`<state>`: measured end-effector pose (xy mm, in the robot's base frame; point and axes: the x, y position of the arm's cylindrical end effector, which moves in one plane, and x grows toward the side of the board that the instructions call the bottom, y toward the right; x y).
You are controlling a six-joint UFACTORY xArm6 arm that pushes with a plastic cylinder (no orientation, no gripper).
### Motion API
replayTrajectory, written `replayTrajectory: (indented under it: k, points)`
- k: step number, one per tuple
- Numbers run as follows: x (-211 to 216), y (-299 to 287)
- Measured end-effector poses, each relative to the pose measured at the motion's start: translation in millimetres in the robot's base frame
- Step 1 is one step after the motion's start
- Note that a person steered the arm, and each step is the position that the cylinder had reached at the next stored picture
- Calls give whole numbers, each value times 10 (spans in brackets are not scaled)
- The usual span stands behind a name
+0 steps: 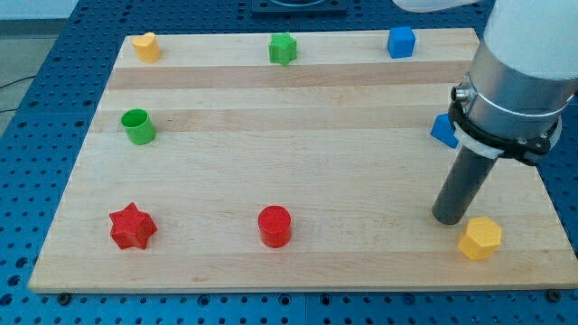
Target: Move the yellow hexagon horizontally to the right side of the red circle
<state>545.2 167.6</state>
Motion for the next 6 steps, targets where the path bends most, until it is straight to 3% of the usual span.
replayTrajectory:
  k: [1,3,4,5,6]
  points:
    - [0,0]
    - [-622,251]
    - [-139,967]
    - [407,1163]
    - [535,152]
